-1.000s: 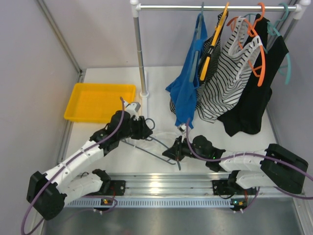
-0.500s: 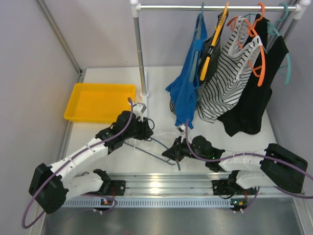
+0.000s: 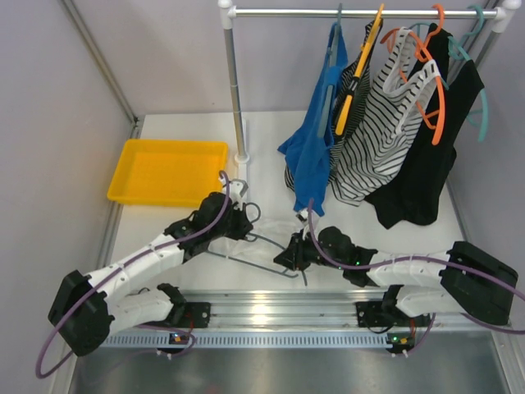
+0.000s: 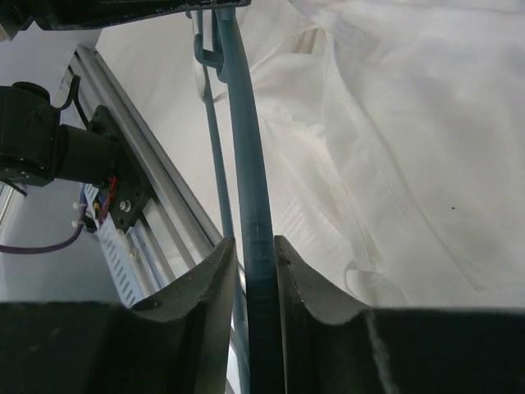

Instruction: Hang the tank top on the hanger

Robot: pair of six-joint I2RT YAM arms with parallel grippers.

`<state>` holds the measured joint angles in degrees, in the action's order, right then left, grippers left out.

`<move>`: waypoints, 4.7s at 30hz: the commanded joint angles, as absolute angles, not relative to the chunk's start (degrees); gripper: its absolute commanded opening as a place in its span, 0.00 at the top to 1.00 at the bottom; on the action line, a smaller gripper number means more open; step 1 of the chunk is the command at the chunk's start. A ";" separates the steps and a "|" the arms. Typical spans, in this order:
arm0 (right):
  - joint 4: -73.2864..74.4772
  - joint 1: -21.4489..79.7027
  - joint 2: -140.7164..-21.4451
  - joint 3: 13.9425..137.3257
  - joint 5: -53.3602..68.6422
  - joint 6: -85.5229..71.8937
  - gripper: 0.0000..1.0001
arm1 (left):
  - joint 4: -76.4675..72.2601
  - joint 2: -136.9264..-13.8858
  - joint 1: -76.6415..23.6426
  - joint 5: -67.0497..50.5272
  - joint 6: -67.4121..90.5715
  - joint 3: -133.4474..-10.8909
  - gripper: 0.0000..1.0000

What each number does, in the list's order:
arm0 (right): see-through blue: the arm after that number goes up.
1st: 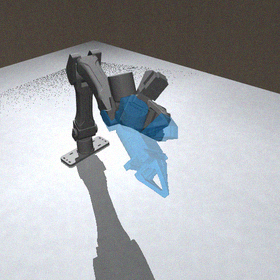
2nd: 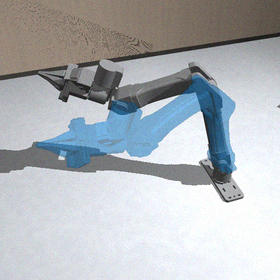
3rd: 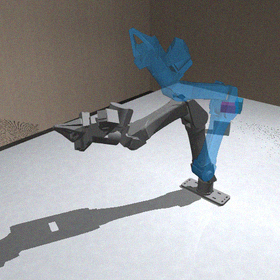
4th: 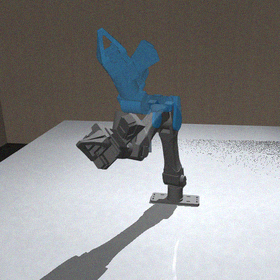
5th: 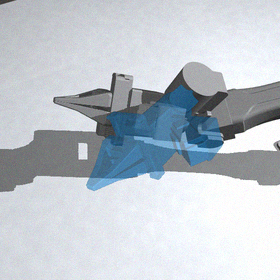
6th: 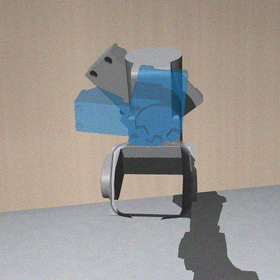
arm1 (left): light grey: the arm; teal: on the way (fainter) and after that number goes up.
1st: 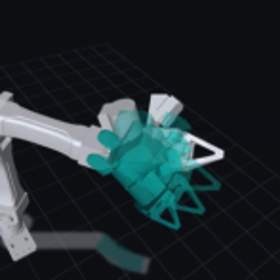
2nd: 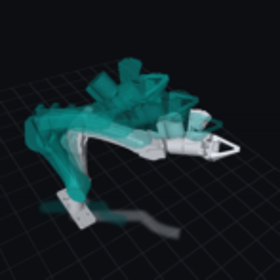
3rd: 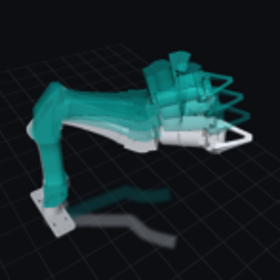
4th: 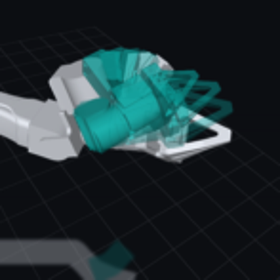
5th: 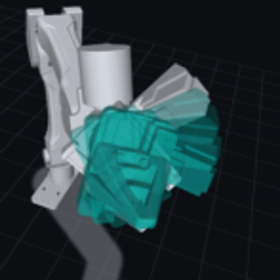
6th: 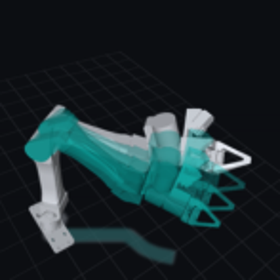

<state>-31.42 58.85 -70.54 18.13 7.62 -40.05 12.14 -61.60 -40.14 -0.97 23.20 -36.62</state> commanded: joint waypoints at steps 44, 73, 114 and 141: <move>14.60 59.68 -39.64 14.41 -18.72 -57.92 0.70 | 4.75 -60.38 -43.33 6.86 24.35 -35.95 1.00; 3.96 60.29 -42.27 9.40 -19.42 -57.13 0.87 | 6.06 -60.21 -43.33 7.21 24.26 -36.39 1.00; 10.99 60.21 -46.49 30.14 -8.26 -46.85 1.00 | -1.84 -64.34 -51.76 15.29 22.94 -38.50 1.00; 9.13 59.15 -60.03 43.23 -7.20 -38.68 0.81 | 5.18 -58.01 -55.20 20.04 19.34 -42.97 1.00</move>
<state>10.17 59.35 -60.53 39.20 -6.96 -40.34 5.21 -60.34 -54.87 18.50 20.97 -39.51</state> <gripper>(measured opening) 0.168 0.039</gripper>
